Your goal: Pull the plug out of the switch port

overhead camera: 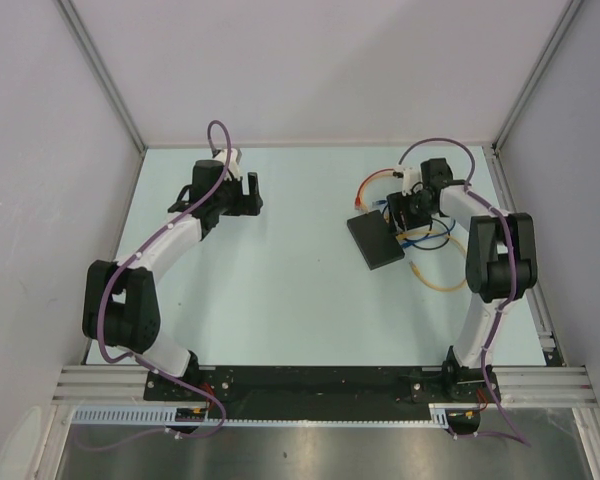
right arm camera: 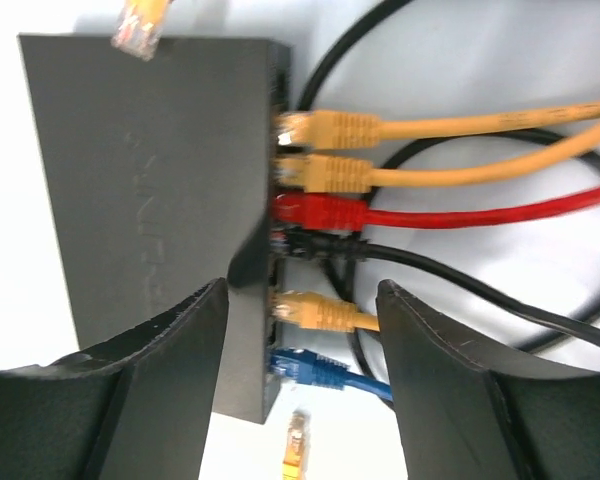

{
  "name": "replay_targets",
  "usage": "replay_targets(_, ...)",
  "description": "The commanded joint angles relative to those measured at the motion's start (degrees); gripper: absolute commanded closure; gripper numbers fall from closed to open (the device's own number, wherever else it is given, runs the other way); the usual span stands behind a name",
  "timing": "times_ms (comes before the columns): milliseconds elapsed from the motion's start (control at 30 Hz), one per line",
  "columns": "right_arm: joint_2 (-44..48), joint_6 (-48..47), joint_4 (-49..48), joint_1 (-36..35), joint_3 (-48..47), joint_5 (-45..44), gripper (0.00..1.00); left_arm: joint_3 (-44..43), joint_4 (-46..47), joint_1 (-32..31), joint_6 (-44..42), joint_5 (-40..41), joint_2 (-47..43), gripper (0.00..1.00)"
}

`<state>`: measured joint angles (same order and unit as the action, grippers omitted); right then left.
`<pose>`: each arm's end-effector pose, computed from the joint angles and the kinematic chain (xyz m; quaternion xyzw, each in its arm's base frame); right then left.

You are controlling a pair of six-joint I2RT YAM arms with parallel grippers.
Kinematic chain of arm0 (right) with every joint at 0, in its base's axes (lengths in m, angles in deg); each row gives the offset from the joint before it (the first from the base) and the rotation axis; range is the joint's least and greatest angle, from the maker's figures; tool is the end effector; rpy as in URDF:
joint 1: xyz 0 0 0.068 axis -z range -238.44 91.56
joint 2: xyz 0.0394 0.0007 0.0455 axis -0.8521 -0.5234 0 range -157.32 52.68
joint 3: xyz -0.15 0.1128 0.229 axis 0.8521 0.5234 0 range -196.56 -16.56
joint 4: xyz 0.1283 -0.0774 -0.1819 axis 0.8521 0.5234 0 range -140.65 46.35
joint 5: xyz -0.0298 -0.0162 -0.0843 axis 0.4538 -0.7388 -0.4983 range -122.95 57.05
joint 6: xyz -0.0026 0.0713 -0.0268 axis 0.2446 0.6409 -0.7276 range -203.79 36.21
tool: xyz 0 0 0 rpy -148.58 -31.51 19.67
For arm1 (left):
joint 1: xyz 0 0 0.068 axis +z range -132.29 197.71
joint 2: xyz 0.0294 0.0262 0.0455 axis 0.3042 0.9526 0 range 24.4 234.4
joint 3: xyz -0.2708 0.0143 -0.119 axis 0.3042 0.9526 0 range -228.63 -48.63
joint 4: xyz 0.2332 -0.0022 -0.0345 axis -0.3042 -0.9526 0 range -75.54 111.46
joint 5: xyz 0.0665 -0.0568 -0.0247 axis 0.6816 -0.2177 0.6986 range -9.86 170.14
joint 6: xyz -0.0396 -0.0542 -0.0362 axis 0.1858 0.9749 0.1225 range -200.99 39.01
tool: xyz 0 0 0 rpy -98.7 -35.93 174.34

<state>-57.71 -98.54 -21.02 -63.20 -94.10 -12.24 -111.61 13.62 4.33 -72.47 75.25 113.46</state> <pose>0.3942 0.0558 0.1968 -0.2040 0.9344 0.1535 0.2484 0.3409 -0.0866 0.2826 0.0575 0.8802 -0.1262 0.4540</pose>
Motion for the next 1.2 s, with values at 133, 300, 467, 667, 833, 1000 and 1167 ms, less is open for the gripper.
replay_targets(133, -1.2, -1.0, 5.1, -0.8, -1.1, 7.1, 0.37, -0.4, 1.9, -0.3, -1.0, -0.1, -1.5, 0.09)
replay_targets(300, -0.4, 0.5, 5.6, -3.3, -0.5, 6.6, 0.43, -0.4, 1.9, -0.3, -1.0, -0.1, -1.4, 0.09)
replay_targets(467, 1.2, 2.7, 6.1, -6.8, 1.9, 7.0, 0.45, -0.1, 1.9, -0.3, -1.6, 0.2, -2.0, 0.09)
replay_targets(667, 3.3, 2.3, 6.3, -13.0, 3.4, 9.6, 0.51, 0.3, 2.3, -0.1, -2.4, 0.8, -2.4, 0.09)
replay_targets(833, 4.3, 1.1, 5.6, -15.5, 3.4, 6.4, 0.46, 0.5, 2.7, -0.2, -2.2, 0.3, -2.7, 0.09)
replay_targets(1000, 6.8, 0.3, 7.0, -13.4, 3.1, 3.8, 0.41, 0.3, 2.3, -0.2, -2.5, -0.2, -2.4, 0.09)
replay_targets(1167, 10.1, -2.6, 8.0, -11.9, 1.5, 2.8, 0.38, 0.8, 2.4, -0.1, -2.6, -1.8, -1.7, 0.09)
